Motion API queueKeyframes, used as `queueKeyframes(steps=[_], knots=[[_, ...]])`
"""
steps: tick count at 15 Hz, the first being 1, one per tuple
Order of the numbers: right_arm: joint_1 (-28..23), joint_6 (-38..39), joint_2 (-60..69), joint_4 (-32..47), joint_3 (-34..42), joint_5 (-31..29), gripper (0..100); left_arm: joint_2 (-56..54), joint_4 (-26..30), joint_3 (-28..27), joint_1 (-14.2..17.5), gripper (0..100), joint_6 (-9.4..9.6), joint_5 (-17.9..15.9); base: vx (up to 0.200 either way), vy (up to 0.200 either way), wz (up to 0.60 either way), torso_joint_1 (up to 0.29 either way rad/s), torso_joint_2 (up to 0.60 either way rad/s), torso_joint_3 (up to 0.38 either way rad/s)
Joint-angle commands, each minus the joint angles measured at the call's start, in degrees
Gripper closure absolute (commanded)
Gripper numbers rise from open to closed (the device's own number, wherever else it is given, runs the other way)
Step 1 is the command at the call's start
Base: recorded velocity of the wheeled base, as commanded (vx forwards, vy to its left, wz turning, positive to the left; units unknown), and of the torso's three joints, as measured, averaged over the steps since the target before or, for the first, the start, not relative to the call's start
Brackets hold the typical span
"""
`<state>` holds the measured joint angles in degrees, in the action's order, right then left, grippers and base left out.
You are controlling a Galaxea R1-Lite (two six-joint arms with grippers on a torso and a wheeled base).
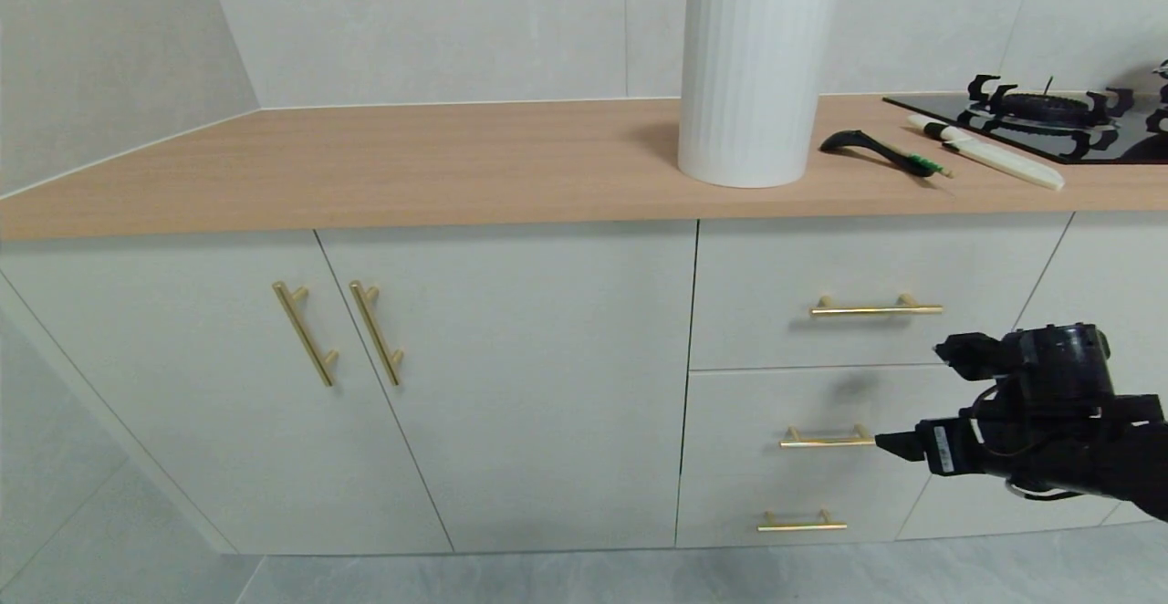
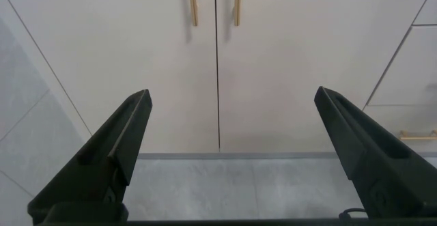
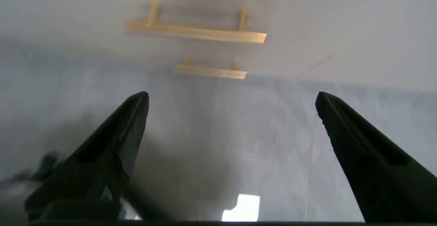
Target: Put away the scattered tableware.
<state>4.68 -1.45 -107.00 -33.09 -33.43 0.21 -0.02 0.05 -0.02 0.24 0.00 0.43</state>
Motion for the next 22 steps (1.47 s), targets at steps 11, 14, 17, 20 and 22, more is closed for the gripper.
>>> queueKeyframes(steps=[11,14,17,20,22], knots=[[1.3,0.0,-26.2,-26.9,-3.8,-3.6,0,0.0,0.0,0.0,0.0,0,0.00,0.0,0.000,0.000,0.00,0.000,0.00,0.000],[1.5,0.4,-27.5,-27.9,-5.4,-6.4,0,0.0,0.0,0.0,0.0,0,0.00,0.0,0.000,0.000,0.00,0.000,0.00,0.000],[1.5,0.5,-27.7,-28.0,-5.6,-6.4,0,0.0,0.0,0.0,0.0,0,0.00,0.0,0.000,0.000,0.00,0.000,0.00,0.000],[1.8,0.4,-28.5,-29.7,-5.5,-6.5,0,0.0,0.0,0.0,0.0,0,0.00,0.0,0.000,0.000,0.00,0.000,0.00,0.000],[1.8,0.3,-28.4,-29.7,-5.1,-6.5,0,0.0,0.0,0.0,0.0,0,0.00,0.0,0.000,0.000,0.00,0.000,0.00,0.000]])
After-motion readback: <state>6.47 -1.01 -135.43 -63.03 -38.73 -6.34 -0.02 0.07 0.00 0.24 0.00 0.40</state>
